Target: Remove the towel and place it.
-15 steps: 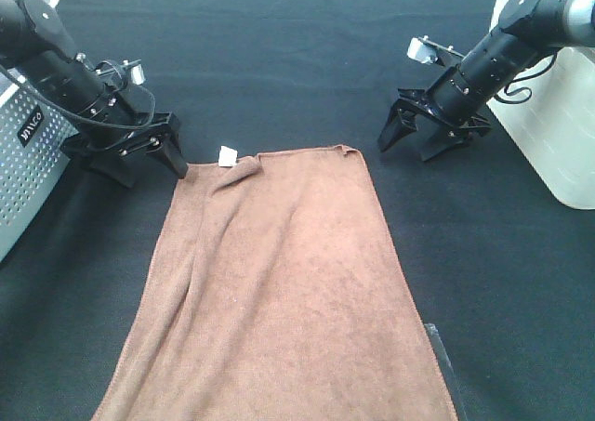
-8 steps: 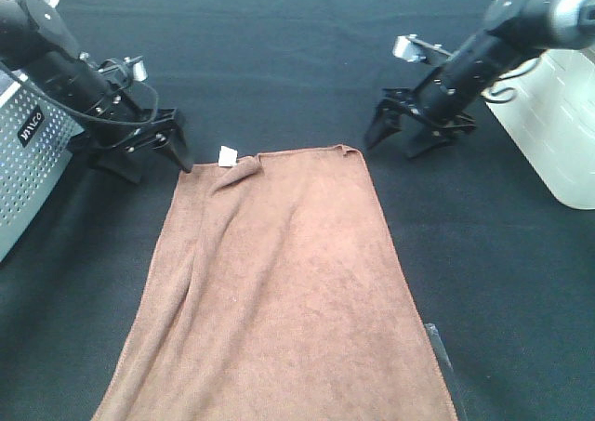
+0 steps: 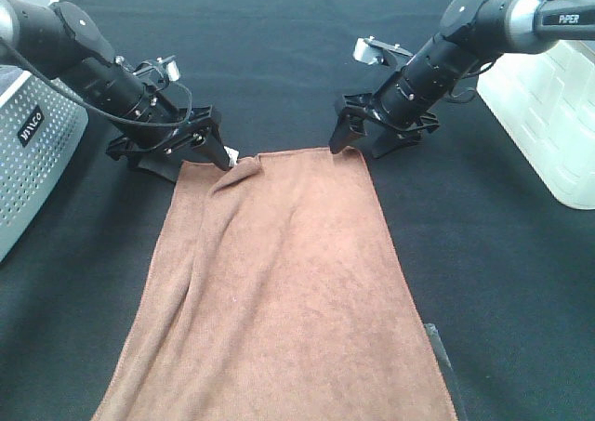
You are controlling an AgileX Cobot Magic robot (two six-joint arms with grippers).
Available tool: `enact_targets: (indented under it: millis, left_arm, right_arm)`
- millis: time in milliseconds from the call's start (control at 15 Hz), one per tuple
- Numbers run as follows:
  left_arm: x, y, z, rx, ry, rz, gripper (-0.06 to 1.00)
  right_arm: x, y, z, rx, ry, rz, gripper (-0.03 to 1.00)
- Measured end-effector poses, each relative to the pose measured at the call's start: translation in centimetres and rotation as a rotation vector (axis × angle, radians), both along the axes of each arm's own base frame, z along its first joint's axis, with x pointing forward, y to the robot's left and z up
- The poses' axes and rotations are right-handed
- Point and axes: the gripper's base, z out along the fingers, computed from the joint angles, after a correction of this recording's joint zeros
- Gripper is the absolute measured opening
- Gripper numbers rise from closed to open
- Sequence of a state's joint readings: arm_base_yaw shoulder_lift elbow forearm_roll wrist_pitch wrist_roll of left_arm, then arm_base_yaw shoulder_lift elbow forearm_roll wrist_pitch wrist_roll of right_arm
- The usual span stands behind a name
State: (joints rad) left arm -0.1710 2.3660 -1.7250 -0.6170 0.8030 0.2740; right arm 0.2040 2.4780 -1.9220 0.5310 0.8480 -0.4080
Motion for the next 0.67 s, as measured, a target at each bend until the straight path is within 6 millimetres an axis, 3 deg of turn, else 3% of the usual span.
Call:
enact_targets:
  millis: [333, 533, 667]
  left_arm:
    - [0.16, -0.38, -0.38, -0.043, 0.01, 0.032, 0.71]
    - [0.18, -0.47, -0.71, -0.029, 0.004, 0.027, 0.54]
    - [0.15, -0.29, -1.0, -0.002, 0.002, 0.011, 0.37]
  right_arm:
    - [0.02, 0.56, -0.08, -0.001, -0.018, 0.002, 0.67]
    - [0.12, 0.46, -0.29, -0.007, -0.025, -0.002, 0.57]
    - [0.26, 0.44, -0.52, -0.01, -0.035, -0.009, 0.41]
